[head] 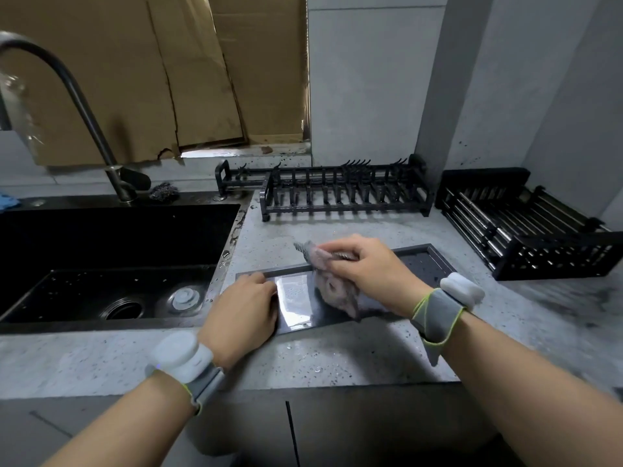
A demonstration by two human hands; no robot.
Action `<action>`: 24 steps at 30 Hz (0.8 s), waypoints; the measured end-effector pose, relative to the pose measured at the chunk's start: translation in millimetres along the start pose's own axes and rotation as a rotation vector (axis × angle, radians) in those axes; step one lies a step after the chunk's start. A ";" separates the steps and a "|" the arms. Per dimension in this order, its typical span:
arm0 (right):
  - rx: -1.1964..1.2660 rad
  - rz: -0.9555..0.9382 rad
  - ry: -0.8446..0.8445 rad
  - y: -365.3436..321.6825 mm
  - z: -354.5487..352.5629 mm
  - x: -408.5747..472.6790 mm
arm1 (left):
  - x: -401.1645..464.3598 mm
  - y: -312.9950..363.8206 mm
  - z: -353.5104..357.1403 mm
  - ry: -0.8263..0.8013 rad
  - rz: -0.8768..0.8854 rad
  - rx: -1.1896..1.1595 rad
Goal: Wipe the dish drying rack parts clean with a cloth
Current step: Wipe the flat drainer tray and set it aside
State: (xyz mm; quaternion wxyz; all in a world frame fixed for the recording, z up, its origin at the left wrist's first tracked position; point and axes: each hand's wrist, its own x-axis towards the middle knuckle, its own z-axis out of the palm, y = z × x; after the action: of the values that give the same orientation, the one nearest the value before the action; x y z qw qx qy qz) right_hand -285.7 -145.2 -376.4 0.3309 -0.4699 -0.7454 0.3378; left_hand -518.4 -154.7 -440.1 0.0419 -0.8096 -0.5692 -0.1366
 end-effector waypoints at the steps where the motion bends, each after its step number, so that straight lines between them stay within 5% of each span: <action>1: -0.130 0.033 -0.069 7.7 2.7 -4.2 | -0.8 -0.2 1.1 0.012 0.002 0.001; 4: -0.473 0.023 -0.164 32.1 16.6 -14.4 | -2.9 1.4 3.0 0.048 -0.002 0.016; 8: -0.633 -0.137 -0.115 30.1 34.5 -24.1 | -5.1 0.9 3.7 0.061 -0.002 0.028; 12: -0.653 -0.263 -0.133 50.0 36.9 -42.2 | -9.5 2.4 9.4 0.101 0.004 0.030; 19: -0.678 -0.114 -0.051 69.6 -11.9 -46.9 | -10.8 3.7 10.9 0.123 0.027 0.070; 24: -0.506 -0.203 -0.047 24.1 44.6 -41.4 | -9.7 4.9 8.7 0.108 0.054 0.094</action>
State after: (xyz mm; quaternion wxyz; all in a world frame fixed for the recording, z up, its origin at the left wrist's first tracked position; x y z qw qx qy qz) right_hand -296.3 -184.2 -428.0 0.2176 -0.4527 -0.8568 0.1169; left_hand -515.3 -163.2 -450.6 0.1142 -0.8134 -0.5498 -0.1520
